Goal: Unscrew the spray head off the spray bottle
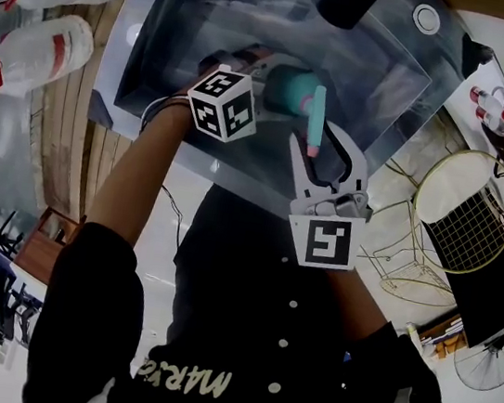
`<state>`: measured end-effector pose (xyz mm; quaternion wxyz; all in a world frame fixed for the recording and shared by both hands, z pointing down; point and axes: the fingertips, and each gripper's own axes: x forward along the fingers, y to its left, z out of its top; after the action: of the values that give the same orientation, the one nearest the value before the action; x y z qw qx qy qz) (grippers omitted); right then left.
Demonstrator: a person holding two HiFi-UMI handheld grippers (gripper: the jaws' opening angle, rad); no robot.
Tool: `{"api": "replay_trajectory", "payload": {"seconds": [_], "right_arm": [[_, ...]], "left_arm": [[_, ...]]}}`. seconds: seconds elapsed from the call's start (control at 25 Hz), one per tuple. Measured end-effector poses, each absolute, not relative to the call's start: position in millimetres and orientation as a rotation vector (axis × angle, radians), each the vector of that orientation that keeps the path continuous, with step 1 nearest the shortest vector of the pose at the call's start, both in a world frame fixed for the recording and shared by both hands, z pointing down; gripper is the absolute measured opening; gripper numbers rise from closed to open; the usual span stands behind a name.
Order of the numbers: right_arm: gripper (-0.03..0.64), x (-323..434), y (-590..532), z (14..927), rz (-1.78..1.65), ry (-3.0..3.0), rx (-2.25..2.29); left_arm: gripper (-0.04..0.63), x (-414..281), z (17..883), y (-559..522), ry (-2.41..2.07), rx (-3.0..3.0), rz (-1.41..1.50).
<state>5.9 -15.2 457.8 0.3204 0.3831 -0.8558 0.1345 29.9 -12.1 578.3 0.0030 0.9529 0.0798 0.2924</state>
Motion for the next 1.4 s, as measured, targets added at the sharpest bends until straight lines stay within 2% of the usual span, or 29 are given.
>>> {"api": "replay_trajectory", "payload": {"seconds": [0.12, 0.2, 0.68, 0.76, 0.84, 0.88, 1.0, 1.04, 1.16, 1.2, 1.4], "right_arm": [[0.089, 17.0, -14.9, 457.1, 0.289, -2.239, 1.0], [0.069, 24.2, -18.6, 456.7, 0.267, -2.261, 0.976], [0.072, 27.6, -34.0, 460.5, 0.052, -2.428, 0.167], [0.094, 30.1, -35.8, 459.6, 0.086, -2.42, 0.177], [0.203, 37.9, -33.6, 457.5, 0.149, -2.404, 0.22], [0.228, 43.6, -31.1, 455.3, 0.181, -2.397, 0.249], [0.227, 56.7, -22.5, 435.6, 0.317, -2.474, 0.438], [0.208, 57.1, -22.0, 424.5, 0.388, -2.537, 0.561], [0.048, 56.3, -15.9, 408.3, 0.528, -2.609, 0.856], [0.015, 54.6, -13.1, 409.6, 0.551, -2.599, 0.916], [0.014, 29.9, -8.7, 424.7, 0.543, -2.507, 1.103]], "left_arm": [[0.385, 28.9, 578.2, -12.0, 0.258, 2.992, 0.922], [0.385, 28.5, 578.4, -11.3, 0.269, 2.993, 0.926], [0.385, 27.7, 578.6, -9.7, 0.292, 2.99, 0.938], [0.386, 27.9, 578.8, -9.6, 0.283, 2.99, 0.936], [0.385, 27.8, 579.0, -9.7, 0.279, 2.99, 0.936], [0.385, 27.7, 579.0, -9.9, 0.279, 2.99, 0.936], [0.387, 27.7, 578.8, -9.7, 0.28, 2.989, 0.933], [0.386, 27.8, 578.7, -9.6, 0.28, 2.989, 0.931], [0.387, 27.8, 578.4, -9.5, 0.279, 2.989, 0.928], [0.387, 28.1, 578.4, -9.6, 0.278, 2.989, 0.929], [0.387, 29.4, 578.7, -9.6, 0.272, 2.993, 0.934]]}}
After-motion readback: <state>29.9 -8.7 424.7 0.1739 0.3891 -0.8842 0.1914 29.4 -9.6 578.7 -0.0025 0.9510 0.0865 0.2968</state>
